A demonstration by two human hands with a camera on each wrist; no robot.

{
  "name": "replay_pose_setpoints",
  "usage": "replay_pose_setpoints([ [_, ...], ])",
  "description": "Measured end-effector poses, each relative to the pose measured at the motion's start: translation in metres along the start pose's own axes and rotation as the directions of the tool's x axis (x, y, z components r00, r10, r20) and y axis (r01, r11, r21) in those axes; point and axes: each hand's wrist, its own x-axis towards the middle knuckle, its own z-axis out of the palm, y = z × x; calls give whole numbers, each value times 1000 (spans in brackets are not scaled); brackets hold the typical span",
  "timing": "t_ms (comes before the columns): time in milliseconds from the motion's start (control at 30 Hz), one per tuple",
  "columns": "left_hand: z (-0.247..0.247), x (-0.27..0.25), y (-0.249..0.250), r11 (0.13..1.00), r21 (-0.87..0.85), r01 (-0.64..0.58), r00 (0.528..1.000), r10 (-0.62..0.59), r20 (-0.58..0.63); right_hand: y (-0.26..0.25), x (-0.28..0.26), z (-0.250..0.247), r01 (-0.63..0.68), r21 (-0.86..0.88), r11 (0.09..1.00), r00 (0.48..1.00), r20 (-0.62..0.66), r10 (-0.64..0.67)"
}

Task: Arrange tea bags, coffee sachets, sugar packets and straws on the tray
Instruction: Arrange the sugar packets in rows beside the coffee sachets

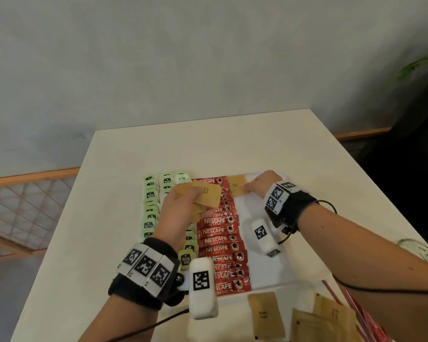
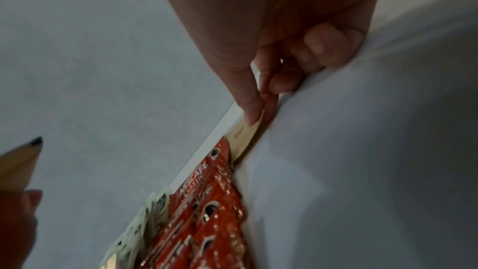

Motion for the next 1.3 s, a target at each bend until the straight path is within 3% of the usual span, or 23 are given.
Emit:
replay_pose_setpoints([
  [167,3,-5,0,1000,12,-10,999,10,41,-2,-9,-3,19,-4,1000,1000,7,-19],
  [333,4,-13,0,977,201,-71,994,52,98,6,-44,-9,210,277,938,978,-56,-202],
  [467,14,-22,-4,864,467,-188,976,110,189,7,-92,-17,341,417,842,907,91,-412],
  [600,27,-37,-4,772,558,-304,946,179,269,18,-110,-23,413,400,818,869,95,-486],
  [767,32,-41,-5,774,570,-277,952,143,269,26,-113,-31,339,426,839,869,198,-453],
  [933,33,-45,-5,900,430,-70,972,-36,234,29,-102,-31,282,368,886,871,288,-397],
  [1067,26,-40,-3,964,264,42,968,-104,228,38,-73,-36,256,258,932,945,136,-297],
  [1167,18,-34,0,983,138,119,960,-150,236,42,-47,-35,130,237,963,991,-5,-132],
  [1300,11,-28,-1,989,9,145,960,-143,242,35,-23,-32,-43,210,977,999,-1,44],
])
